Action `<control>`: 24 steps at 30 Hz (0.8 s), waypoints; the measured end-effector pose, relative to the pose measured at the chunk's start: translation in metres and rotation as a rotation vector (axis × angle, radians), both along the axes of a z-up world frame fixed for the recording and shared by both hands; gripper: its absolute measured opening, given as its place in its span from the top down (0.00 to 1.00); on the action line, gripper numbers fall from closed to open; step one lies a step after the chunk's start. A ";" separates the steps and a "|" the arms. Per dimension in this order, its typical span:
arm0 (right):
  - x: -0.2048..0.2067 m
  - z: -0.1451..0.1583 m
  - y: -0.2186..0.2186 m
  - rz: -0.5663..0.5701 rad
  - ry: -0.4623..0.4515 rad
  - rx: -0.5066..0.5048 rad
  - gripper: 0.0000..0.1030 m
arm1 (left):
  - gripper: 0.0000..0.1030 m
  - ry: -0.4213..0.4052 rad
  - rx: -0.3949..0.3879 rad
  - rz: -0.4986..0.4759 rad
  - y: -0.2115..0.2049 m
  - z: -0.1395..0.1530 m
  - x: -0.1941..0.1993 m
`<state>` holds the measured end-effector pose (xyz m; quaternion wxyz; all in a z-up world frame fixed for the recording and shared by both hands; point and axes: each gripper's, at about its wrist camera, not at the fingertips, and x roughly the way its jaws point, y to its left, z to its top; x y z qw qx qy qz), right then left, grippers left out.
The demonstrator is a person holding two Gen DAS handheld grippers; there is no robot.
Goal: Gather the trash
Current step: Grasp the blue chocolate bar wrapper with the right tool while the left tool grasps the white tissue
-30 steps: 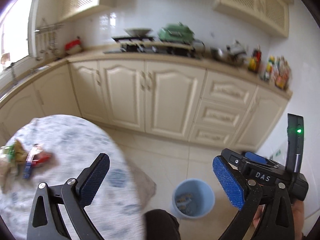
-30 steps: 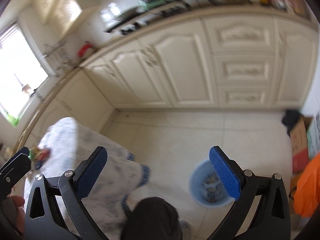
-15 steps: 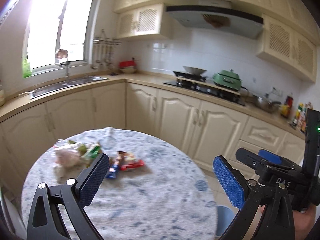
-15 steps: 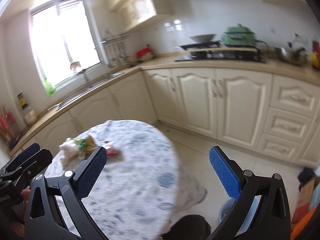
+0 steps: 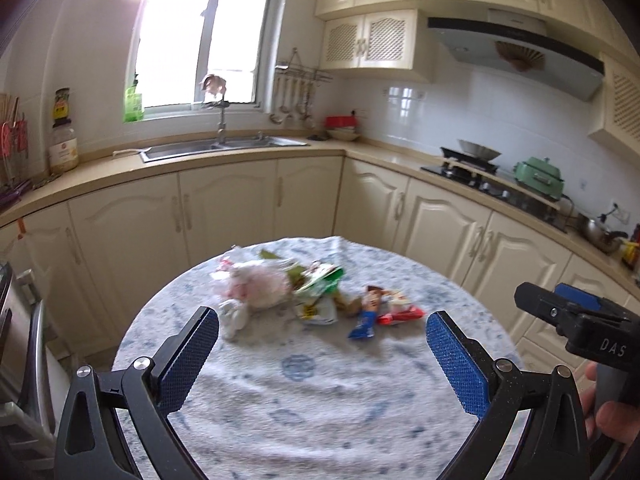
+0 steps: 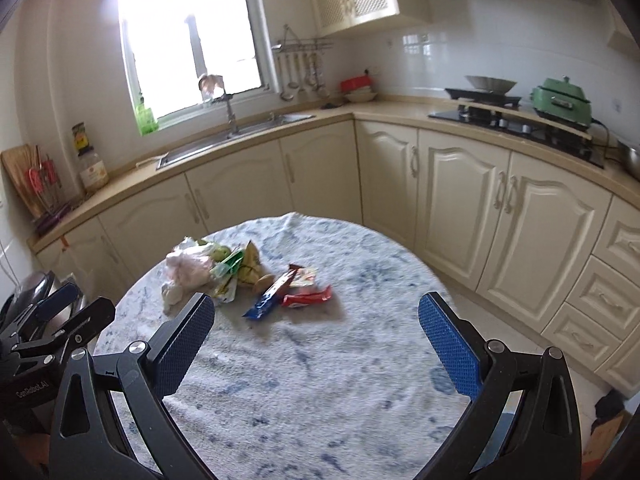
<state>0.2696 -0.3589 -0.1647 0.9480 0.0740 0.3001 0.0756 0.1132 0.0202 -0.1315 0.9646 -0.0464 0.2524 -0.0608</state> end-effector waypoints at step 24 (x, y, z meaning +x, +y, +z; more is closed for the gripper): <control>0.136 -0.099 0.090 0.091 0.358 0.084 0.51 | 0.01 0.327 0.100 0.072 0.062 -0.044 0.194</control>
